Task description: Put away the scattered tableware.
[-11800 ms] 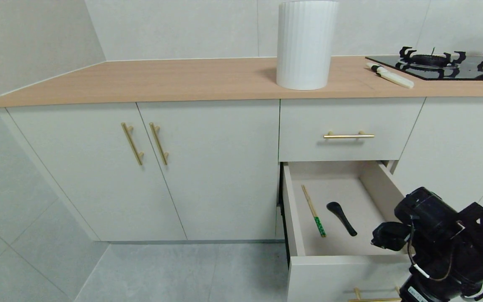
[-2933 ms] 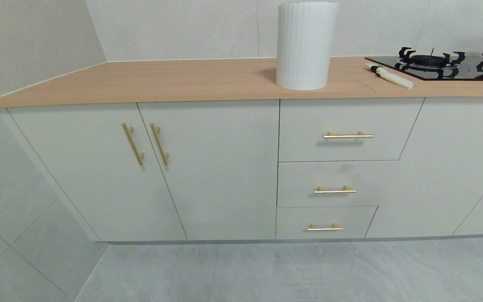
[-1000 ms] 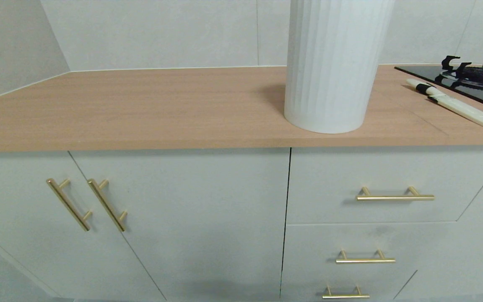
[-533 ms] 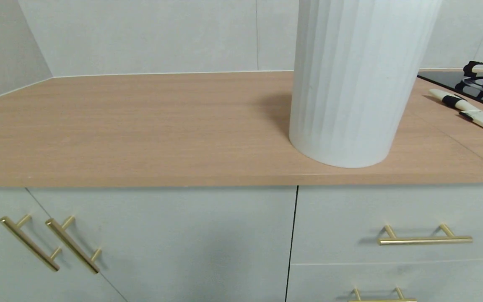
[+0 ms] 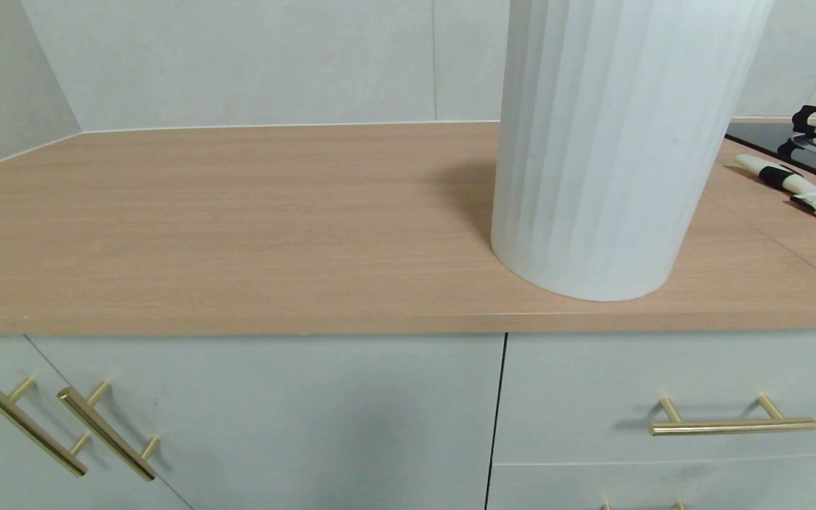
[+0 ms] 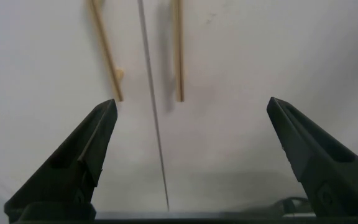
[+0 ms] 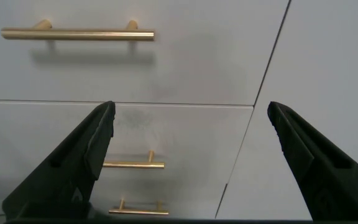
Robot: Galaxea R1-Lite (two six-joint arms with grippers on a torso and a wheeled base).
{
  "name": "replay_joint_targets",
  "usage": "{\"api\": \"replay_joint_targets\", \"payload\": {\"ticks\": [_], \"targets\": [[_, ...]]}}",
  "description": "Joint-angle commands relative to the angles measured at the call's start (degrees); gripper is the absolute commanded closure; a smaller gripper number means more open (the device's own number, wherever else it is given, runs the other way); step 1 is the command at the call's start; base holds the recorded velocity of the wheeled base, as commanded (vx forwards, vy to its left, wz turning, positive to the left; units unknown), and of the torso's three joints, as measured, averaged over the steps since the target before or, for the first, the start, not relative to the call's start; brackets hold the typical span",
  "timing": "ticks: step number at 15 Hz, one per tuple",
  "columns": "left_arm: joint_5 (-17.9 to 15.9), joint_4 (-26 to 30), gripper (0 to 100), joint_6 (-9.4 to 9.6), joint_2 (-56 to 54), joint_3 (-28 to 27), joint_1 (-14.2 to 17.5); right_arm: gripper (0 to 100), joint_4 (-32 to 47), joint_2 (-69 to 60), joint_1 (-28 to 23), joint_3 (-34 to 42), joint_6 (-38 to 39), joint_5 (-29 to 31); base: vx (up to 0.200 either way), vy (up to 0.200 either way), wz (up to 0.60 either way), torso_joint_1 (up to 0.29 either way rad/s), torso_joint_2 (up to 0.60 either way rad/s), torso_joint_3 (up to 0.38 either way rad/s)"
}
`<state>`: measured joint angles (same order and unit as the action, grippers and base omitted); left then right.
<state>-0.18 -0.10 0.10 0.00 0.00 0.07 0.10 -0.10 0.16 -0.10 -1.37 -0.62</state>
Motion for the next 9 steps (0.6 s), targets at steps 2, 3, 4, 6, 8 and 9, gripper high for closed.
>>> {"api": "replay_joint_targets", "payload": {"ticks": [2,3,4,6,8,9], "targets": [[0.0,0.0,0,-0.01,0.0,0.0,0.0,0,0.0,0.1,0.0,0.0,0.0,0.0,0.0,0.0,0.0,0.0,0.0,0.0],[0.0,0.0,0,-0.01,0.0,0.0,0.0,0,0.0,0.1,0.0,0.0,0.0,0.0,0.0,0.0,0.0,0.0,0.0,0.0],[0.0,0.0,0,-0.01,0.0,0.0,0.0,0,0.0,0.1,0.0,0.0,0.0,0.0,0.0,0.0,0.0,0.0,0.0,0.0],[0.0,0.0,0,-0.01,0.0,0.0,0.0,0,0.0,0.1,0.0,0.0,0.0,0.0,0.0,-0.2,0.0,0.0,0.0,0.0],[0.0,0.0,0,-0.01,0.0,0.0,0.0,0,0.0,0.1,0.0,0.0,0.0,0.0,0.0,-0.2,0.0,0.0,0.0,0.002],[0.0,0.0,0,-0.1,0.0,0.0,0.0,0,0.0,0.1,0.0,0.0,0.0,0.0,0.0,-0.2,0.0,-0.002,0.0,0.012]]}}
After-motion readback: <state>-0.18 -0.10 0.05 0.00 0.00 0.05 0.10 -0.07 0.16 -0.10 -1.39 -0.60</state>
